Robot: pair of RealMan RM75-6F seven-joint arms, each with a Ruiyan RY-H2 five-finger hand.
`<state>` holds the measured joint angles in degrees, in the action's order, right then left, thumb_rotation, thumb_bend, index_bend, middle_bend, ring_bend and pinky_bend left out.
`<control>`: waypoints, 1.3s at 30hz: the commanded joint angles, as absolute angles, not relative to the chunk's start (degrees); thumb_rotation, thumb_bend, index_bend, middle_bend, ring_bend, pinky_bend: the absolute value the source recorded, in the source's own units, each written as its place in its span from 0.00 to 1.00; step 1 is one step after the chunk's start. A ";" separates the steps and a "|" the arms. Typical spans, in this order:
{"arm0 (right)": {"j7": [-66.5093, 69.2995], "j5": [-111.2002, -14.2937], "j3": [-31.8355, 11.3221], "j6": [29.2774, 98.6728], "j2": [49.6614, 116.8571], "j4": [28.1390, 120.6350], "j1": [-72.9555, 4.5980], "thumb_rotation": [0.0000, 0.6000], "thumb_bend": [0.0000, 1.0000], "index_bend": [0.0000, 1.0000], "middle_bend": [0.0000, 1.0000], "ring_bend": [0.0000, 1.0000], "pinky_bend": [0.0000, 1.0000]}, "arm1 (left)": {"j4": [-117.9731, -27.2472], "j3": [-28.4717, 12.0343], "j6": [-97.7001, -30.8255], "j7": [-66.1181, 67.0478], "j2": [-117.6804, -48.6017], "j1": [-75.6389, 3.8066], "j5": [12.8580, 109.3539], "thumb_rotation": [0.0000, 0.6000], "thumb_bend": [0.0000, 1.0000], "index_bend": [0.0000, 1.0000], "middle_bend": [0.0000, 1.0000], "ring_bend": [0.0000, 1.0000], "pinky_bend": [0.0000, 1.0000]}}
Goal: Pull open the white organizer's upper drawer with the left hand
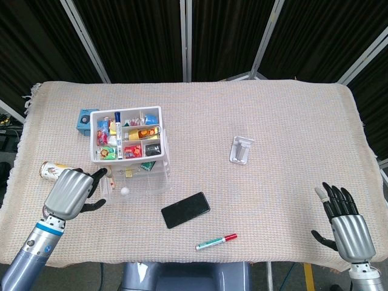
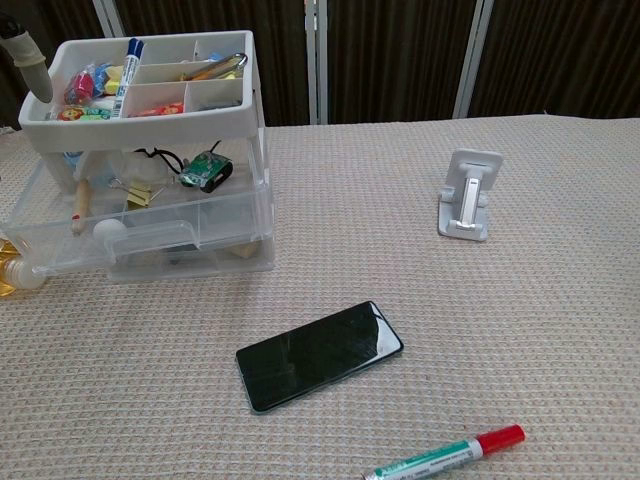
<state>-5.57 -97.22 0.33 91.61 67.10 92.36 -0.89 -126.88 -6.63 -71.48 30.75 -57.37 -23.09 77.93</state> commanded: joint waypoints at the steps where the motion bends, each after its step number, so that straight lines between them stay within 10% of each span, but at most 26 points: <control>1: -5.68 -97.23 0.36 91.56 67.13 92.38 -0.90 1.00 0.00 0.00 0.00 0.00 0.00 | -128.44 -9.75 -67.66 34.63 -54.15 -27.28 73.15 1.00 0.08 0.48 0.90 0.87 0.74; 39: -4.91 -96.29 -0.12 91.65 66.97 92.38 -0.87 1.00 0.00 0.00 0.00 0.00 0.00 | -118.22 -3.78 -54.62 56.07 -60.18 -44.00 71.76 1.00 0.00 0.51 0.97 0.92 0.77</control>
<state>-4.90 -96.30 -0.12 91.65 66.97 92.39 -0.87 -118.29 -3.69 -54.66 56.17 -60.24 -43.89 71.81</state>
